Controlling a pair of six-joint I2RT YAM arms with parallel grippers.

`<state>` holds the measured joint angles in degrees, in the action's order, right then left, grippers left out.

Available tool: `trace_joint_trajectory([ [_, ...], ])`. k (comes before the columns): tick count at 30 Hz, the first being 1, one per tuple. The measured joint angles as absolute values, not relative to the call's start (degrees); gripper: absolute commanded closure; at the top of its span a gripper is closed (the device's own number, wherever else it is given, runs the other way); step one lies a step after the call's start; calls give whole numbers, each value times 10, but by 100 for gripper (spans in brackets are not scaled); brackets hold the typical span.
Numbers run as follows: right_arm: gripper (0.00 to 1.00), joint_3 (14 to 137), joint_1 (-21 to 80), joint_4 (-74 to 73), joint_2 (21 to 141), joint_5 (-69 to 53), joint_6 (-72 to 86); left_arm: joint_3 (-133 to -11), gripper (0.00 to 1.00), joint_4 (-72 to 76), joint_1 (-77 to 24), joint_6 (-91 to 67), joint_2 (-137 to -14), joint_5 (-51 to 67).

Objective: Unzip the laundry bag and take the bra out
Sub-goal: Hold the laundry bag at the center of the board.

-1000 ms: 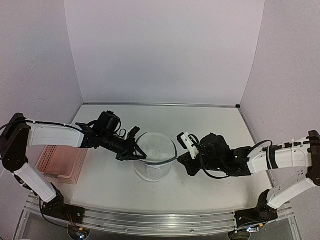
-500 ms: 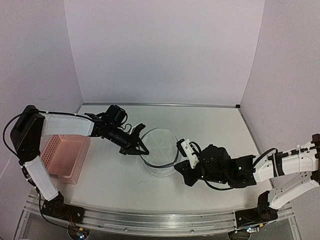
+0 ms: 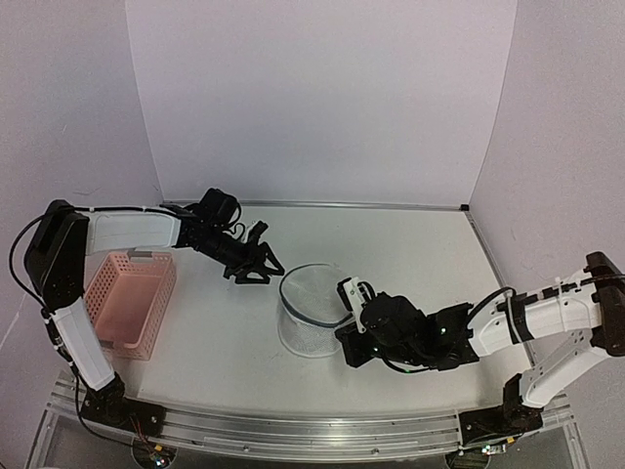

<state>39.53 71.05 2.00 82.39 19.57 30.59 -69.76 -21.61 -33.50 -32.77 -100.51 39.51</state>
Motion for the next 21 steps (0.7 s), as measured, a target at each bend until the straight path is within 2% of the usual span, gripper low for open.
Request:
trace_joint_trajectory([
  [5, 100, 419, 711, 11, 841, 204, 346, -679, 34, -231, -331, -336, -960, 369],
  [10, 100, 460, 720, 11, 865, 206, 370, -603, 28, -223, -332, -376, -855, 359],
  [21, 100, 550, 729, 15, 957, 201, 421, -427, 25, -73, -389, -533, -755, 374],
])
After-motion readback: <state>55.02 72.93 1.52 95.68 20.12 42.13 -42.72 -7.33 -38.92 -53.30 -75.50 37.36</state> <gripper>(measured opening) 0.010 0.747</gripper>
